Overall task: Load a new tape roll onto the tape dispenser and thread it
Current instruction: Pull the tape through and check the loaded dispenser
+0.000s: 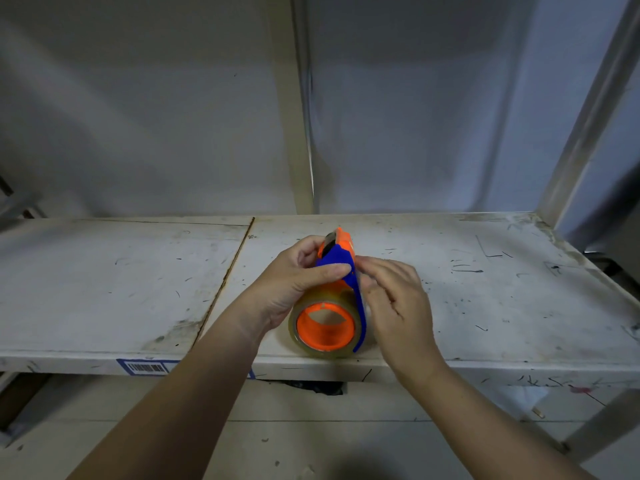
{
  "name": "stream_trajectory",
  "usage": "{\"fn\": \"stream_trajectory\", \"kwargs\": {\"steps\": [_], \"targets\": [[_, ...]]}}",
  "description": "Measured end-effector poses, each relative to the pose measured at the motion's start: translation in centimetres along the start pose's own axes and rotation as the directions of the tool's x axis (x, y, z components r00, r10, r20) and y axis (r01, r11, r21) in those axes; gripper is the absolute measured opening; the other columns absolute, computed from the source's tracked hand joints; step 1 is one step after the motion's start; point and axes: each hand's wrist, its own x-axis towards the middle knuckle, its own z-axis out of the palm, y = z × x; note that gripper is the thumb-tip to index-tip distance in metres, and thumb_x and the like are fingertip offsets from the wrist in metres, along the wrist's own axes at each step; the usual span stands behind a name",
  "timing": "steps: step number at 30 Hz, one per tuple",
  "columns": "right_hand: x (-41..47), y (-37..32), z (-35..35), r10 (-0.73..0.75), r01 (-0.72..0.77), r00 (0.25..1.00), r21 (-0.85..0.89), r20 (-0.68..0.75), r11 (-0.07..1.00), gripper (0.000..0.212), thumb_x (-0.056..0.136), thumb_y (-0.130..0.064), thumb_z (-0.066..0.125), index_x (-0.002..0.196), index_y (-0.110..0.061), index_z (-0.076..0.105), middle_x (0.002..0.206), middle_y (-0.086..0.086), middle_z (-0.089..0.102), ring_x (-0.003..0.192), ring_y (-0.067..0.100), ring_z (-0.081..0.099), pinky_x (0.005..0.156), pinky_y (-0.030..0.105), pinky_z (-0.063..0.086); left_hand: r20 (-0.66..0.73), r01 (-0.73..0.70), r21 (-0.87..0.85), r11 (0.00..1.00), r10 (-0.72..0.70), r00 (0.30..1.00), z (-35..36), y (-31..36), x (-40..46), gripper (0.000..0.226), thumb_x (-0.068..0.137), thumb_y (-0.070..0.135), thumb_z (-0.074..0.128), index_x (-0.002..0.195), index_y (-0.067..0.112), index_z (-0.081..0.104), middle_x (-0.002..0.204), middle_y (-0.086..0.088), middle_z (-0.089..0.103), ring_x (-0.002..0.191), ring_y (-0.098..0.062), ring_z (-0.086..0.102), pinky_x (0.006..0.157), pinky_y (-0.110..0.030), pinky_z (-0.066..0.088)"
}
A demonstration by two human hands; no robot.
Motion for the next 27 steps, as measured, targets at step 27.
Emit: {"fn": "stream_trajectory", "kwargs": {"steps": [27], "targets": [[0.3,0.5,0.2,0.183,-0.225,0.968,0.277,0.169,0.934,0.027,0.087,-0.039,0.036,0.100,-0.054,0.054,0.106,-0.028,0.060,0.108,-0.004,0.052,0.092,0.020,0.041,-0.439,-0.031,0.294,0.955,0.164,0.884,2.4,0.1,0.0,0.046,0.062,0.045,0.083,0.098,0.030,0.058,0.096,0.007,0.068,0.091,-0.013,0.065,0.082,-0.035,0.057]]}}
